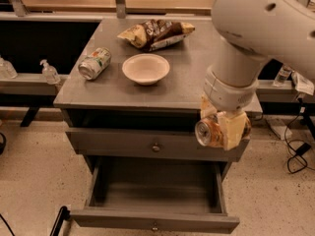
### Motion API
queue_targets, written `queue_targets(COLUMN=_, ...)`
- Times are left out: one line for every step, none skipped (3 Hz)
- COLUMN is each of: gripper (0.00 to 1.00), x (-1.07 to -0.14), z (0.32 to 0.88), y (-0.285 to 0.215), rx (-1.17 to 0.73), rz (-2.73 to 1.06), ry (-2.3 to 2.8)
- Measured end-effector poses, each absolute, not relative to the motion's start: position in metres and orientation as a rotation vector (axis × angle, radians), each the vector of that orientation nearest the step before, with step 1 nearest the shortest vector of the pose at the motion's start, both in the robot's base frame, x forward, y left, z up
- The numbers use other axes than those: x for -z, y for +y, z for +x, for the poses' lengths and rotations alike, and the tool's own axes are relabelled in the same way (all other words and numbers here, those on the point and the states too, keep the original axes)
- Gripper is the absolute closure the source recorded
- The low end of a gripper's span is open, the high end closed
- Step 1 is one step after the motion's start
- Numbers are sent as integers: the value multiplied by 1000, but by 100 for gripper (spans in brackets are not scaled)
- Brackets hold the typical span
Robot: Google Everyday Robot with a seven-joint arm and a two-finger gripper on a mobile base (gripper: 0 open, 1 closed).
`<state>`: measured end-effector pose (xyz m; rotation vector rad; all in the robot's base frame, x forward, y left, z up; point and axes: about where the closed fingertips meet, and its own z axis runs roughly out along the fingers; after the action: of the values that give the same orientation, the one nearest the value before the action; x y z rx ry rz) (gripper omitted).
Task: Place orange can into middle drawer
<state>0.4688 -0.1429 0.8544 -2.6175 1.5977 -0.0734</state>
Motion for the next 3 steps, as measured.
queue_targets(gripper=100, x=-806, z=443, y=-166, rx=-92, rz=-2341, ry=1930)
queue_targets(gripper=100, x=-765, z=425, y=-186, rx=-321, rz=-1948, ry=2141)
queue_targets(gripper=100, x=-772, z=423, y=-178, rx=-349, rz=-1937, ry=2128)
